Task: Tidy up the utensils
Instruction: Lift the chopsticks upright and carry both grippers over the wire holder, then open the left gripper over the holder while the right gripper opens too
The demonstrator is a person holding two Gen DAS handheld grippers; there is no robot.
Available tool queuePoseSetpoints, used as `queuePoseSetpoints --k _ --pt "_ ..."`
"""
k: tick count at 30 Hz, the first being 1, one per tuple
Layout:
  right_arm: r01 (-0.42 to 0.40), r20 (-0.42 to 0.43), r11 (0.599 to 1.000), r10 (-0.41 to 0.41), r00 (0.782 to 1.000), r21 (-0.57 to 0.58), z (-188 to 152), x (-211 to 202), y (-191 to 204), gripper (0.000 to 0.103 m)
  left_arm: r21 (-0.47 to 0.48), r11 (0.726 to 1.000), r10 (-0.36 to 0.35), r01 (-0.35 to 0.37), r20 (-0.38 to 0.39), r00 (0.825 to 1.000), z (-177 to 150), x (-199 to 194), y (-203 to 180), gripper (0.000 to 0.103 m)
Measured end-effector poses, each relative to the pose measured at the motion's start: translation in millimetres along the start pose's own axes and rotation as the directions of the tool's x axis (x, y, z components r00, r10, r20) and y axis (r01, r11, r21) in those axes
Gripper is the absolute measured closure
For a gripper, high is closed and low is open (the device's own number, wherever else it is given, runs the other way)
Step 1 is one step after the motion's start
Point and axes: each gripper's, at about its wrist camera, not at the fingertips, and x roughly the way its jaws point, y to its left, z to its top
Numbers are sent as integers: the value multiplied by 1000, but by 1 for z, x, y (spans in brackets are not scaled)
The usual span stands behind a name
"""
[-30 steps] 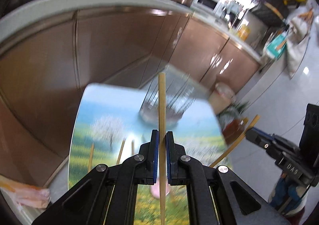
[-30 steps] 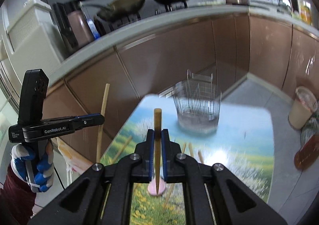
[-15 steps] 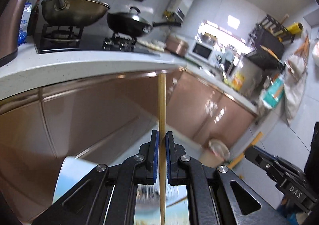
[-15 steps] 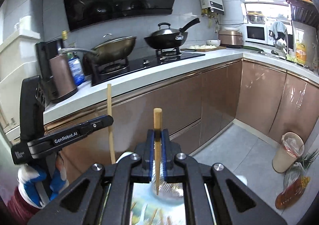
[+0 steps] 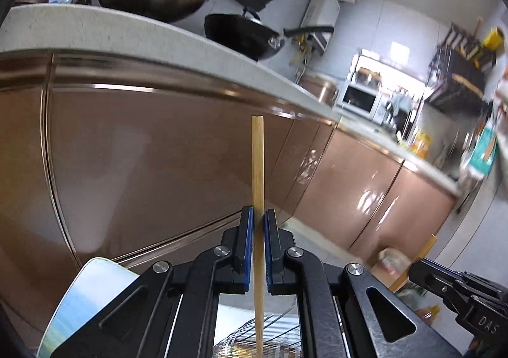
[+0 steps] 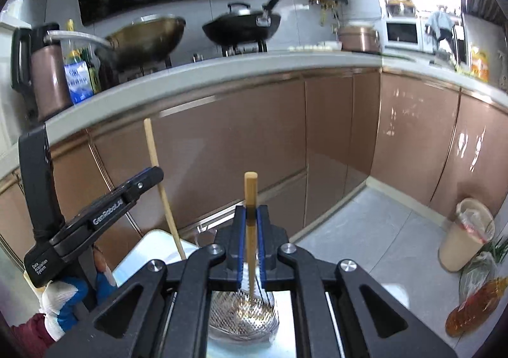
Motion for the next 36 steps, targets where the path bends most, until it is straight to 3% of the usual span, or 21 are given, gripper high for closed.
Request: queuePoseSetpoints --k 13,15,17,19,21,24,30,36 --pt "-1 -4 996 1 1000 84 -19 -20 -24 95 66 995 81 -79 -28 996 -21 0 6 94" --pt "5 -13 996 -4 1000 94 -22 -23 -27 95 78 993 92 -89 -39 995 -22 -3 6 90" --pt "9 -26 994 -6 1000 109 -26 -27 -29 91 86 992 92 -88 -50 994 -22 -7 5 72" --pt "17 -36 993 -12 999 120 -29 -30 -31 82 92 992 94 -89 -57 994 -22 -11 5 62" --pt "22 -46 992 -17 999 123 -31 -33 -30 76 100 991 96 -89 -71 993 -22 -17 5 61" --pt "33 -52 992 -26 998 124 -34 -43 -28 72 103 991 96 -88 -79 992 -19 -33 6 55" --pt "34 -17 991 -32 999 127 -33 -91 -16 71 163 983 98 -88 -54 994 -1 -90 6 53" --pt "52 0 995 -52 999 83 -37 -153 5 71 182 980 105 -82 -120 987 19 -163 24 53"
